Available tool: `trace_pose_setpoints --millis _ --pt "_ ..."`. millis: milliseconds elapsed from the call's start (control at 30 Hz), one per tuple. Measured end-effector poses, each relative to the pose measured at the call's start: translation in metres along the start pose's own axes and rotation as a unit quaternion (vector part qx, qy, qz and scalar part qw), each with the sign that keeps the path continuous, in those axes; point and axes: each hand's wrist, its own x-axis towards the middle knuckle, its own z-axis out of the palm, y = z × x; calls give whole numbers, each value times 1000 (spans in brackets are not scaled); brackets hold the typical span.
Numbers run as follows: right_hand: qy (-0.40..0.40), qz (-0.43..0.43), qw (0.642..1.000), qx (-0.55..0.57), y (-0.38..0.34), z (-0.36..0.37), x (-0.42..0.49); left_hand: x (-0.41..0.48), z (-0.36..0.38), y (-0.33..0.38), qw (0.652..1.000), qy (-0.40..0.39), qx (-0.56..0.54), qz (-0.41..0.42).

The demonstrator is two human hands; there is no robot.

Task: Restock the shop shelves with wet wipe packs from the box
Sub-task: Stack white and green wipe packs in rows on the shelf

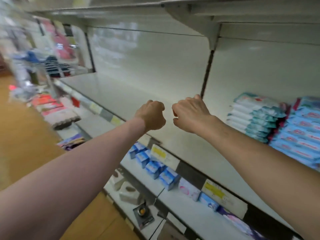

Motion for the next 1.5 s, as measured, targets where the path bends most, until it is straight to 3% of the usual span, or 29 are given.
trace_pose_setpoints --millis 367,633,867,1267,1500 --pt "8 -229 971 63 -214 -38 18 -148 -58 -167 973 39 7 -227" --pt "18 -385 917 100 -400 -82 -46 -321 -83 -279 914 34 15 -405" --pt "-23 -492 864 103 -545 -105 -127 -474 -82 -350 865 39 -9 -500" --pt "-85 -647 753 86 -703 -84 -251 -675 -24 -417 753 32 -121 -646" --pt "-130 -694 708 22 -756 -32 -275 -734 34 -440 655 25 -188 -732"
